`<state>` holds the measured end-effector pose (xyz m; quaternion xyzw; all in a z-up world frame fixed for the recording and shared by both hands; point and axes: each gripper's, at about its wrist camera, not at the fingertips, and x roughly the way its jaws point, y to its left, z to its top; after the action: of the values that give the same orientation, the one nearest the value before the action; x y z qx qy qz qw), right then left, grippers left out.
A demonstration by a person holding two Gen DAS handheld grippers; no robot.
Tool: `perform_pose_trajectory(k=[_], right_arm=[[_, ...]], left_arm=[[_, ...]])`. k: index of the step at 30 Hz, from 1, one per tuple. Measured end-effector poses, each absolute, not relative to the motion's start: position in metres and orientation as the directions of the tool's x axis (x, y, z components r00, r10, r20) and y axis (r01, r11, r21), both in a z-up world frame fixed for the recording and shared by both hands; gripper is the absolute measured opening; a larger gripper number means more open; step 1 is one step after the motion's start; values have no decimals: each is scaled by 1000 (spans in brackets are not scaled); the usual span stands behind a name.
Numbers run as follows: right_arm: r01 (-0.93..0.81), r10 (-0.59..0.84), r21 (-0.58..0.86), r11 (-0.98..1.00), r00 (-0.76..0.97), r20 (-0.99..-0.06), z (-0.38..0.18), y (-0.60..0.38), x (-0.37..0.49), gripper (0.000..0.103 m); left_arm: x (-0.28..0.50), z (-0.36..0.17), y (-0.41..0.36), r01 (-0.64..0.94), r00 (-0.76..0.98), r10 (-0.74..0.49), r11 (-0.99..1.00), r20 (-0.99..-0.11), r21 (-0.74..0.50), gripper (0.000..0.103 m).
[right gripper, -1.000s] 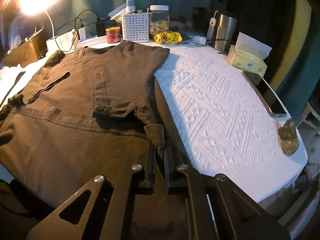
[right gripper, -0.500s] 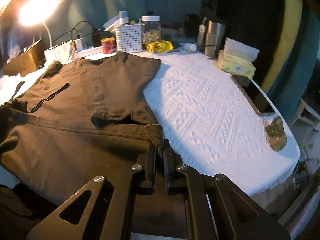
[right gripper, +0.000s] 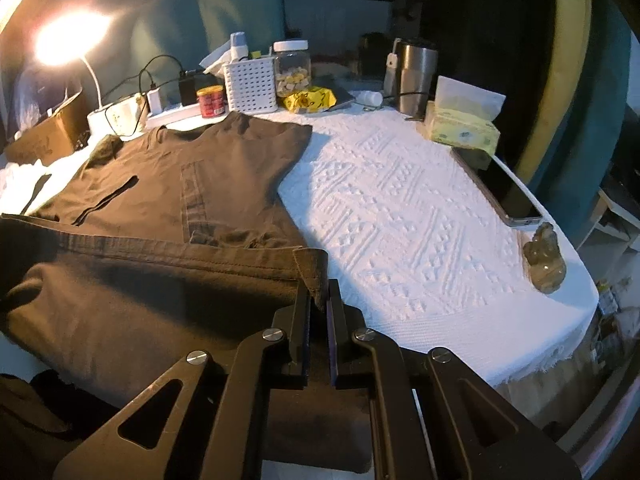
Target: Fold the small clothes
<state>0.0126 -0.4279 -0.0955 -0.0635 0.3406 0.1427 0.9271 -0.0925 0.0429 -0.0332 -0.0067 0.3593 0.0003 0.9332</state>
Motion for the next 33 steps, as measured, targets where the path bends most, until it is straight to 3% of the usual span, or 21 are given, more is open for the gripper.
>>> perform_pose_trajectory(k=[33], right_arm=[[-297, 245, -25, 954, 828, -504, -20, -422, 23, 7]], left_arm=[[-55, 14, 58, -15, 823, 8, 1000, -568, -7, 4]])
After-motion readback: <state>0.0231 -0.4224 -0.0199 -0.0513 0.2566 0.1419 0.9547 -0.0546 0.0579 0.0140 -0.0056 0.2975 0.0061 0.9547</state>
